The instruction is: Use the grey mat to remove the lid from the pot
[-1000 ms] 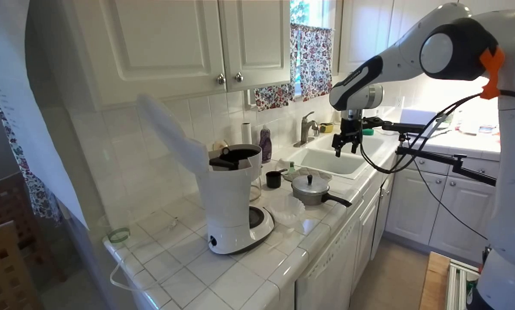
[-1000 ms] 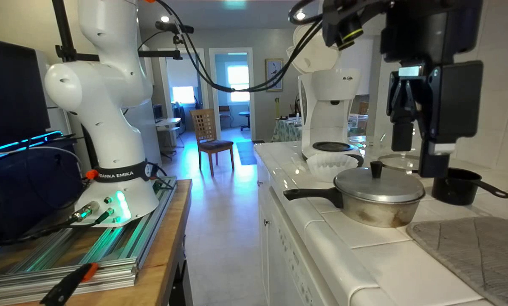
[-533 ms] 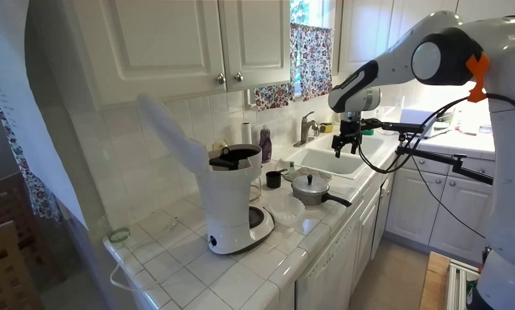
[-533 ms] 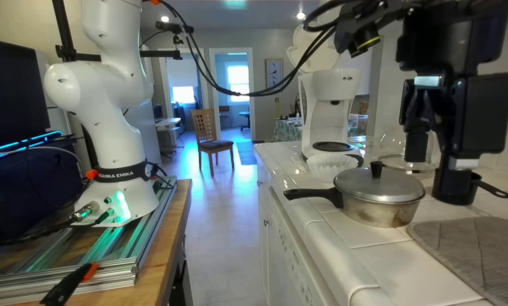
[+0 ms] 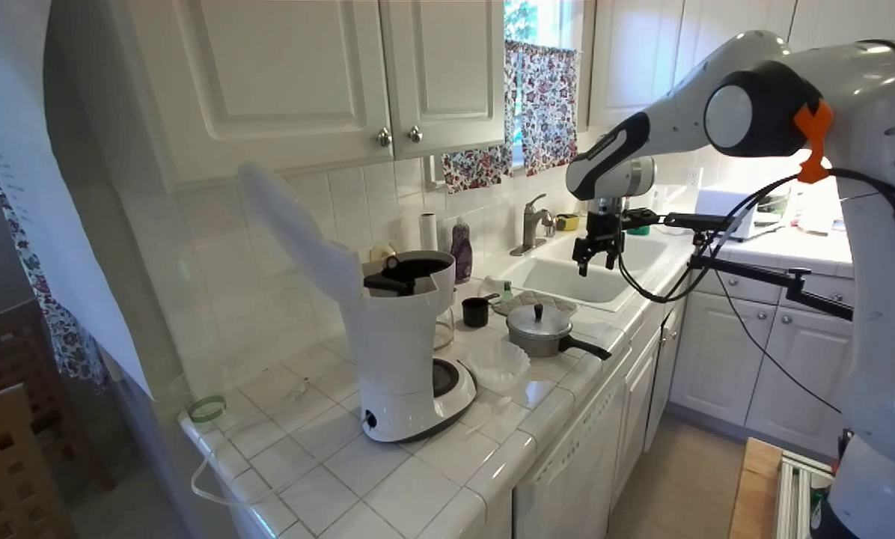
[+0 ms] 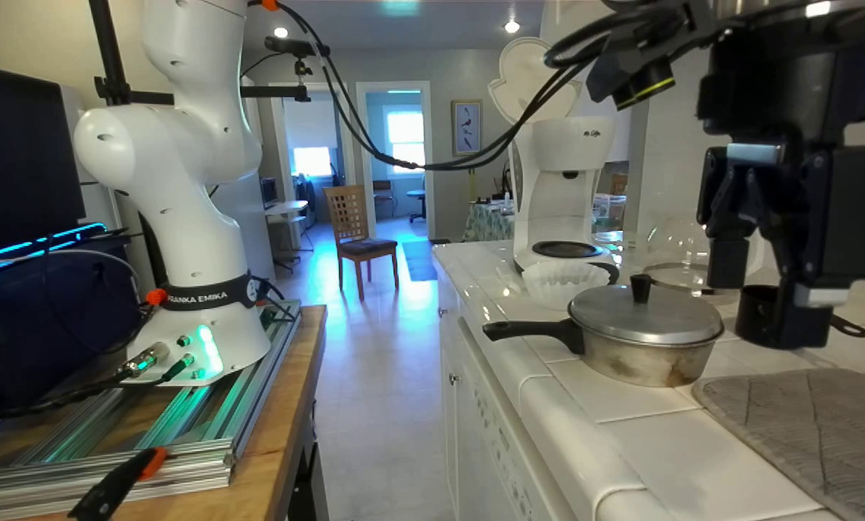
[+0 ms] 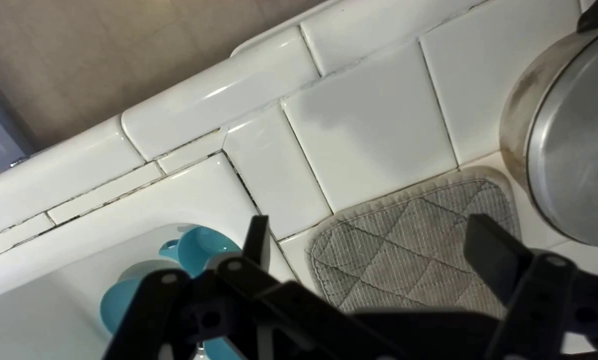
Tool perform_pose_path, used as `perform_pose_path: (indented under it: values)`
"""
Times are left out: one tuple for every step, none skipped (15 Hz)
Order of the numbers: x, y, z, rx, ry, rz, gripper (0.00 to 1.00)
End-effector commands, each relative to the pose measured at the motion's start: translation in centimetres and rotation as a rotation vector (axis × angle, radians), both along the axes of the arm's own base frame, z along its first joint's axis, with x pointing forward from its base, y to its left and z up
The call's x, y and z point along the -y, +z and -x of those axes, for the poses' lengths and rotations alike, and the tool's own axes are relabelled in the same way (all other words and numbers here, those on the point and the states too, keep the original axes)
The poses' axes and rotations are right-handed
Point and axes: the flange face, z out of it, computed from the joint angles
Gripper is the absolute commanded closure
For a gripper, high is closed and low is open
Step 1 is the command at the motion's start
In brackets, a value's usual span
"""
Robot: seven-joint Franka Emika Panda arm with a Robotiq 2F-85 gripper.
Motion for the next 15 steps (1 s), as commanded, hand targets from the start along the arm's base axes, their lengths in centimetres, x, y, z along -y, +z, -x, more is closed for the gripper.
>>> perform_pose_path:
  values:
    - [1.3,-1.1,-2.3,0.027,0.026,-0.005,0.00]
    - [1.4,-1.6,-2.8,0.030,0.033,-0.010,0.00]
    - [1.5,-1.9,-3.2,0.038,0.040,-0.012,0.00]
    - [1.6,-2.2,-3.6,0.043,0.047,-0.020,0.00]
    - [1.7,-2.6,-4.0,0.049,0.056,-0.029,0.00]
    - [1.8,-2.9,-4.3,0.057,0.063,-0.033,0.00]
    - [2.0,-3.3,-4.7,0.062,0.074,-0.033,0.00]
    - [2.1,-3.6,-5.0,0.066,0.085,-0.033,0.00]
    - [2.2,-3.8,-5.3,0.071,0.095,-0.031,0.00]
    - [2.4,-4.1,-5.5,0.073,0.104,-0.031,0.00]
    - [2.5,-4.4,-5.8,0.079,0.112,-0.028,0.00]
    - [2.6,-4.7,-6.1,0.086,0.124,-0.024,0.00]
    - [2.7,-4.9,-6.3,0.088,0.133,-0.015,0.00]
    - [2.8,-5.3,-6.6,0.094,0.143,-0.014,0.00]
    - [3.0,-5.8,-7.0,0.103,0.150,-0.010,0.00]
